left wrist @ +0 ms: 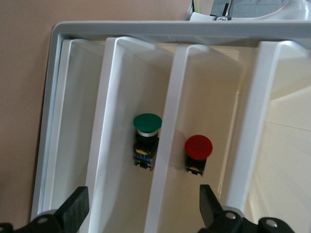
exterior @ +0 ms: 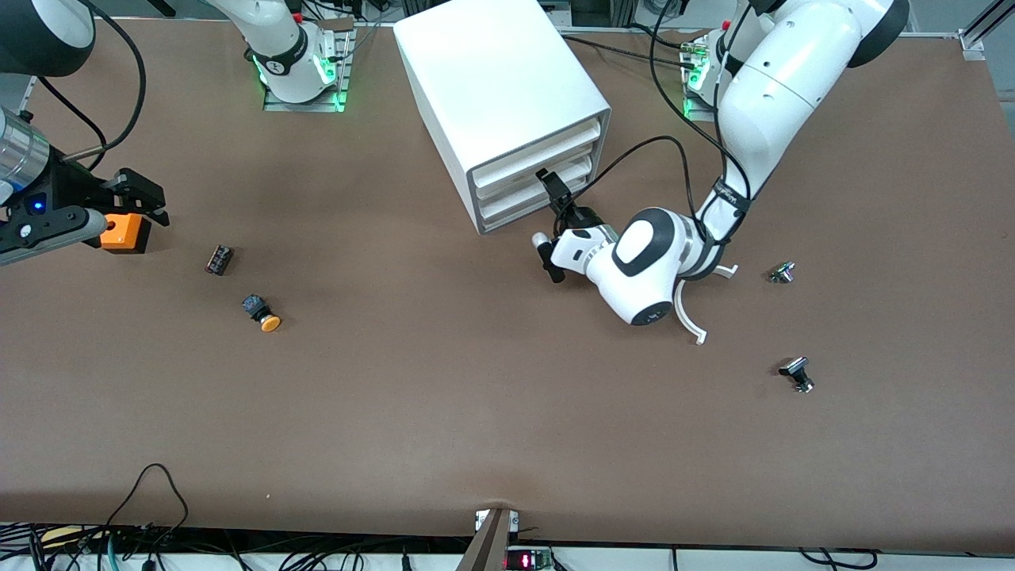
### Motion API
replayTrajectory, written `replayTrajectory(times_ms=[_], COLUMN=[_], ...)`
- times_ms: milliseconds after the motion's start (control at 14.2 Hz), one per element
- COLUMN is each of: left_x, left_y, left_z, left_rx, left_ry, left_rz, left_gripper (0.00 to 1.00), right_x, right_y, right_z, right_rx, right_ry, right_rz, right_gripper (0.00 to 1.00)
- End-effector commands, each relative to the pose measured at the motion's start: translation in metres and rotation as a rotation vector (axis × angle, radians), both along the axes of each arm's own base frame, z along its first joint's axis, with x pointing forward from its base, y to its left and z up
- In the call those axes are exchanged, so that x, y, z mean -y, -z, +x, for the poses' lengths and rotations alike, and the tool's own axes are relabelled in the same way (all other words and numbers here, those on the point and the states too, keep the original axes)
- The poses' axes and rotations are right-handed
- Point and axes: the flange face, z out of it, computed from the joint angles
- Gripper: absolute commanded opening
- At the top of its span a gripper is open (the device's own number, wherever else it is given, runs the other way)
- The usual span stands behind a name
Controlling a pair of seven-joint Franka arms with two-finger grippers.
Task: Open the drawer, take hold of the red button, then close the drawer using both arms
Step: 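Close the left gripper on the drawer handle, then pull the drawer out of the cabinet with the left gripper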
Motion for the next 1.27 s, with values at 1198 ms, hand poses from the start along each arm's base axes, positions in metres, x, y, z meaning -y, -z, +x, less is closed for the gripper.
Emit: replayTrajectory(times_ms=[1198], left_x=[0.018], left_y=[-0.014], left_z=[-0.027], left_rx=[-0.053], left_ry=[0.007], left_rz=[-0.066], left_gripper=[0.79], right_x=[0.010], right_y=[-0.001], right_z=[0.005], right_rx=[0.002], right_ry=[0.029], right_rz=[0.007], right_gripper=[1.00])
